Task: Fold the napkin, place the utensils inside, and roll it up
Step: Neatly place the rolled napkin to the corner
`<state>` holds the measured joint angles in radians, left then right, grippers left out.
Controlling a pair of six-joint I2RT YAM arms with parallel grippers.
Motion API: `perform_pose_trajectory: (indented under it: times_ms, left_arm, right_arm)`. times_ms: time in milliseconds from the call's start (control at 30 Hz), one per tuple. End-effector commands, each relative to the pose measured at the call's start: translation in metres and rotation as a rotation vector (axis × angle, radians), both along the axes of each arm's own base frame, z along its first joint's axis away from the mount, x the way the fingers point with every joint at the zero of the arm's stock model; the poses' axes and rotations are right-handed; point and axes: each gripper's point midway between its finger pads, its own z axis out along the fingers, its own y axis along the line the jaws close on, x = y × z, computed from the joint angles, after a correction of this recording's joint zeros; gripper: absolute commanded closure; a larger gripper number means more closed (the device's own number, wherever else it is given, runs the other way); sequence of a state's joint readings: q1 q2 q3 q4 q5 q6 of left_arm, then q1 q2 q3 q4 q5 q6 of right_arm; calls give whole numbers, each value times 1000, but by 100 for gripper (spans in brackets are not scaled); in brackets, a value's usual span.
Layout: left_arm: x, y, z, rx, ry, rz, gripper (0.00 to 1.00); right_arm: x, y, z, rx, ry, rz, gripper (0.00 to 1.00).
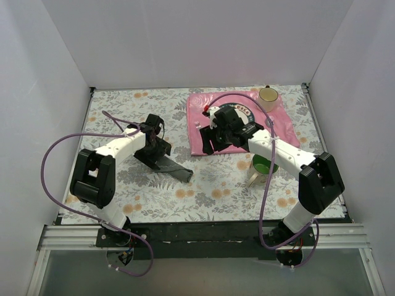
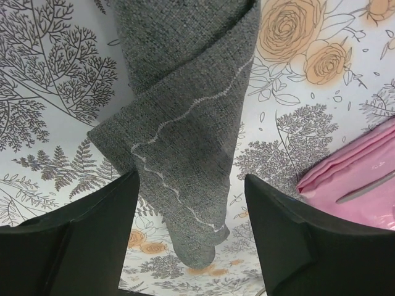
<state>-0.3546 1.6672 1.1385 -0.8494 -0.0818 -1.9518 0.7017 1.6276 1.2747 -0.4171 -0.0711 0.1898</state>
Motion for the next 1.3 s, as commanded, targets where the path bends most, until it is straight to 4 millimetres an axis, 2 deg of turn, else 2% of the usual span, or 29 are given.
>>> perform_pose_trajectory:
  times_ms: [0, 167, 300, 833, 1133, 1267]
  left_arm:
    - [3, 5, 4, 36, -14, 39, 31]
    - [0, 0, -11, 32, 7, 44, 31]
    - [5, 3, -12, 57, -4, 52, 31]
    - [2, 16, -30, 124, 18, 93, 38]
    - [3, 21, -42, 165, 41, 99, 45]
    - [10, 22, -43, 180, 31, 89, 46]
  right_arm:
    - [2, -2, 20, 40, -62, 11, 32]
    - [1, -3, 20, 42, -63, 17, 32]
    - [0, -3, 19, 40, -62, 27, 32]
    - [-2, 0, 15, 44, -51, 45, 33]
    - [-1, 1, 13, 44, -47, 48, 33]
    - [-1, 2, 12, 41, -45, 48, 33]
